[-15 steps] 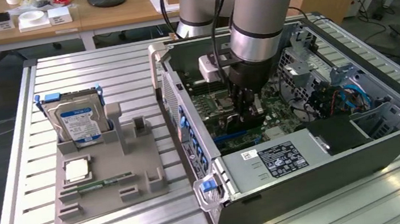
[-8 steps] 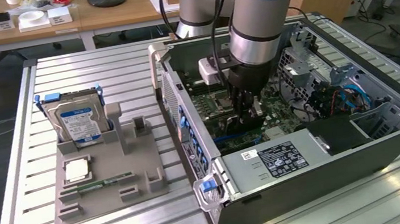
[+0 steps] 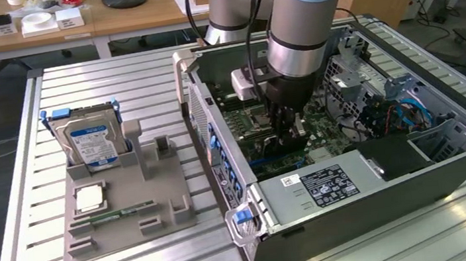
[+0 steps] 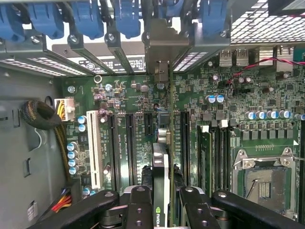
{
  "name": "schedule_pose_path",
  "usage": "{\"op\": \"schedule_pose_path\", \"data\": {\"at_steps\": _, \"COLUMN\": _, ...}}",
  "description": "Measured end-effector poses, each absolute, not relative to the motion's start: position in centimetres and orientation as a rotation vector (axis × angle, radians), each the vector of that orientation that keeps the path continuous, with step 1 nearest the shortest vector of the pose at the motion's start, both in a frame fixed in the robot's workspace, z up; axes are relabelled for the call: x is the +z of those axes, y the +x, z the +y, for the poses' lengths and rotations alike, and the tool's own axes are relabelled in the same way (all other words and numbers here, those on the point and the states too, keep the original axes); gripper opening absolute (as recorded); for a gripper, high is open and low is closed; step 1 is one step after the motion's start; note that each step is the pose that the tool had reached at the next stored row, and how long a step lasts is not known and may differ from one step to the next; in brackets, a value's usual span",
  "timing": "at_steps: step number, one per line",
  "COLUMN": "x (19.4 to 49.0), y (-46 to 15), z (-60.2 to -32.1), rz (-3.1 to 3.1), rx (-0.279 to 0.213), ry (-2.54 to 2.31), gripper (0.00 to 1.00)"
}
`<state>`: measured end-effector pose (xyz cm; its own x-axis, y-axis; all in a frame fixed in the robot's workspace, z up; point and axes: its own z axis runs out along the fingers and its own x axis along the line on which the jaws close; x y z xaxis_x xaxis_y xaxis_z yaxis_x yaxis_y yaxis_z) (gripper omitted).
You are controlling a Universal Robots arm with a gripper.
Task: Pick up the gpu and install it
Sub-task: 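Insert the gpu into the slot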
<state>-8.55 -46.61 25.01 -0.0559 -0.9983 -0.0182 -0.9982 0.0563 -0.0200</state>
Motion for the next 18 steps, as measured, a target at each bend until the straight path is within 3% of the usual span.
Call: {"op": "schedule_pose_path", "data": {"at_steps": 18, "x": 24.50, "y": -8.70, "z": -46.47, "rz": 2.264, "rx": -0.004, "ry": -2.140, "gripper": 0.27}}
